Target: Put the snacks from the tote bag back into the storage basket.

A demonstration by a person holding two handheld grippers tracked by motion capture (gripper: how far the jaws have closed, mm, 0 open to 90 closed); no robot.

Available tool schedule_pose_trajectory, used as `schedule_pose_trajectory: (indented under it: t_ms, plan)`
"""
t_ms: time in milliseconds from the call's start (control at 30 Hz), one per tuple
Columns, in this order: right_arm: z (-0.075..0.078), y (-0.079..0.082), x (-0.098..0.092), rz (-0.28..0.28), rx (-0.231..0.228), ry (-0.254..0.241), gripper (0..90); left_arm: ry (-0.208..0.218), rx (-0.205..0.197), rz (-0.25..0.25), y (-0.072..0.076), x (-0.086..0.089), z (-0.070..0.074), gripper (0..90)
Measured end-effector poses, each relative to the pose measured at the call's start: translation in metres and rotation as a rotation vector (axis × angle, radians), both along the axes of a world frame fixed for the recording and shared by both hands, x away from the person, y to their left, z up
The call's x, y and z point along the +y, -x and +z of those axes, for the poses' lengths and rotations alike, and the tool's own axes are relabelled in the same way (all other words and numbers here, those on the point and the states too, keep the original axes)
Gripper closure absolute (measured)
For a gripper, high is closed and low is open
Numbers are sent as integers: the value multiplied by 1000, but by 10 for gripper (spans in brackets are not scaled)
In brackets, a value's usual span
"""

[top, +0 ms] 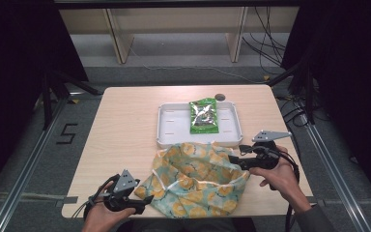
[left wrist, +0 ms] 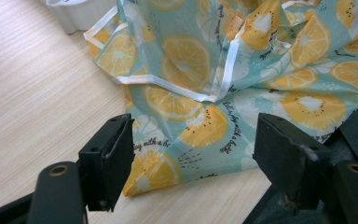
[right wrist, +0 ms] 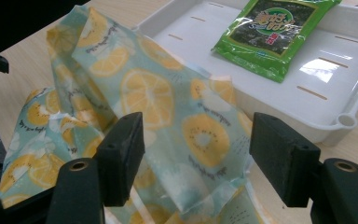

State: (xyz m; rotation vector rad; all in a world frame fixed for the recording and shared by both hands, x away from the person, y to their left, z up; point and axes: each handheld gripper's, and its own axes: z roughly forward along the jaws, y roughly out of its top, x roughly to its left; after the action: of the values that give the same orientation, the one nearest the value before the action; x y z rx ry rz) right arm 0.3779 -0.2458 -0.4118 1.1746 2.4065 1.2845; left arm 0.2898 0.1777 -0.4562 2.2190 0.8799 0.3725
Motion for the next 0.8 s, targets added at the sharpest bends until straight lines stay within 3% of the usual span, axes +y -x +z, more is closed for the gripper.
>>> schedule_pose_trajectory:
  t_ms: [67, 167, 733, 800]
  plan:
    - [-2, 2, 0, -3, -22, -13, 360, 24, 9, 17, 1, -1, -1, 281]
    - [-2, 7, -2, 6, 1, -10, 357, 7, -4, 2, 0, 0, 0, 281]
    - [-10, 33, -9, 2, -18, -25, 337, 11, -10, 3, -1, 1, 1, 280]
    - [-9, 34, -11, 17, 5, -8, 327, 12, -10, 4, 0, 0, 1, 280]
